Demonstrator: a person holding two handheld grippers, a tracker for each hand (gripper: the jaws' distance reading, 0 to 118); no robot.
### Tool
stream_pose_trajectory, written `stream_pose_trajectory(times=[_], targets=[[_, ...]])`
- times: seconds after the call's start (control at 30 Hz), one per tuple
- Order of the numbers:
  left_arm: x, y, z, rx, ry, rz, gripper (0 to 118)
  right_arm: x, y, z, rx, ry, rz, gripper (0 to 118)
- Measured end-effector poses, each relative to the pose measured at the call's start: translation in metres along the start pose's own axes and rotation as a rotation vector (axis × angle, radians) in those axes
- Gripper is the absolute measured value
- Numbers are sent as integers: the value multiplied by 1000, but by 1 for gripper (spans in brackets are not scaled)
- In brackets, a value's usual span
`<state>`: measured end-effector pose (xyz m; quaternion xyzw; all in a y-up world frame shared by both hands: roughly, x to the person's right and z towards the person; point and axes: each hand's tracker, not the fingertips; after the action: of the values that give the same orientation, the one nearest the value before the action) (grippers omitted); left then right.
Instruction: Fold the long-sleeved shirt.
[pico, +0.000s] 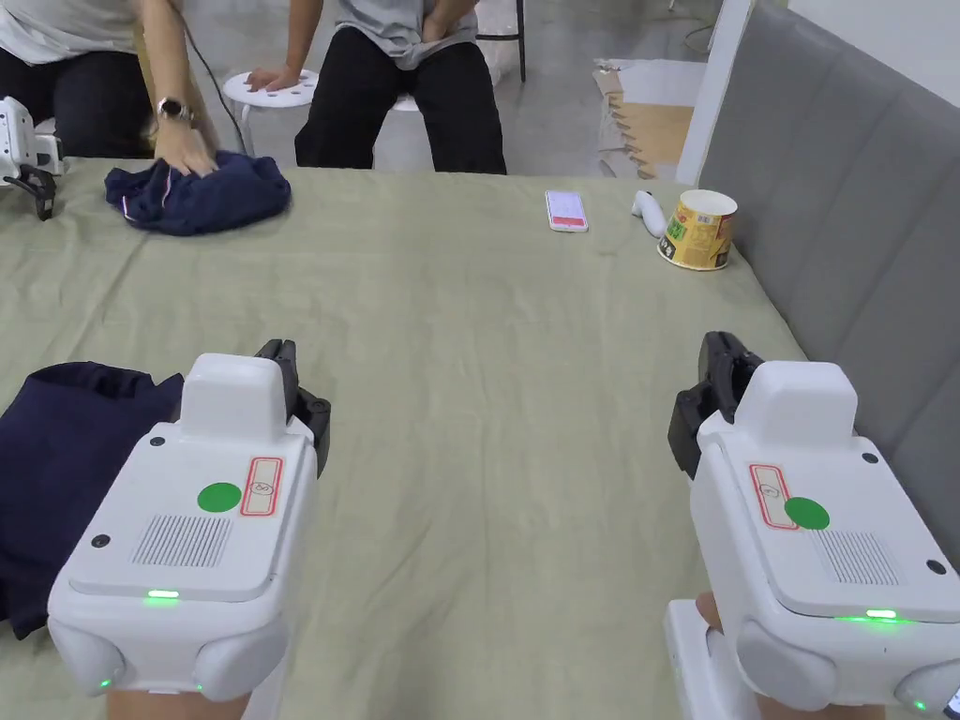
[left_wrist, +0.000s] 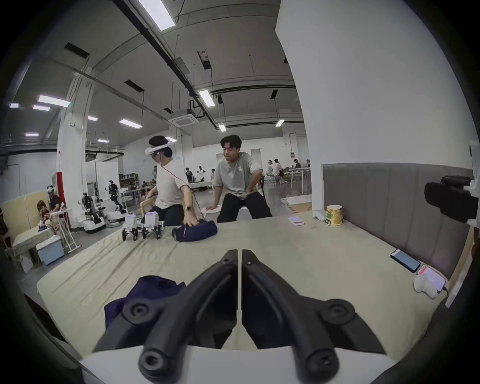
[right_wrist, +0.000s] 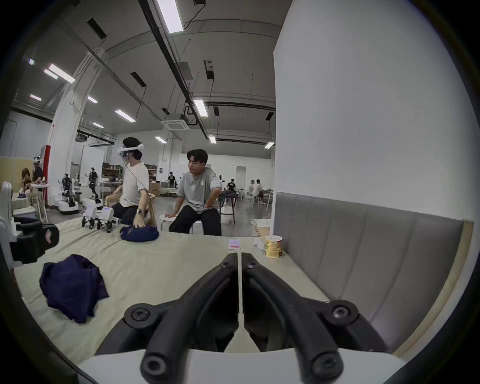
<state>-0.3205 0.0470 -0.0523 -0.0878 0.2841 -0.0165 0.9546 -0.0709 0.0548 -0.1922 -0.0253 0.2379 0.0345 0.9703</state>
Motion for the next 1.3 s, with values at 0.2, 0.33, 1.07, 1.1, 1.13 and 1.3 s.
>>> stream_pose_trajectory(times=[0.2,0.33,1.07,1.1,1.13,1.3], targets=[[-20,1,8,3,31,50,7,-22,7,-4,-14,53,-13,1],[-50,4,20,-1,115,44,7,-59,16,-13,-3,168,-50,1],[-181,-24,47,-244,295,241,77,-217,31,-8,-17,581,-25,0],[-184,-33,33,-304,286,260,98,-214,30,-10,-26,573,-26,0],[-188,-42,19,-362,270,272,111,-212,29,-12,-34,567,-28,0],[-214,-90,-67,-597,257,257,109,-202,22,-21,-69,540,-17,0]])
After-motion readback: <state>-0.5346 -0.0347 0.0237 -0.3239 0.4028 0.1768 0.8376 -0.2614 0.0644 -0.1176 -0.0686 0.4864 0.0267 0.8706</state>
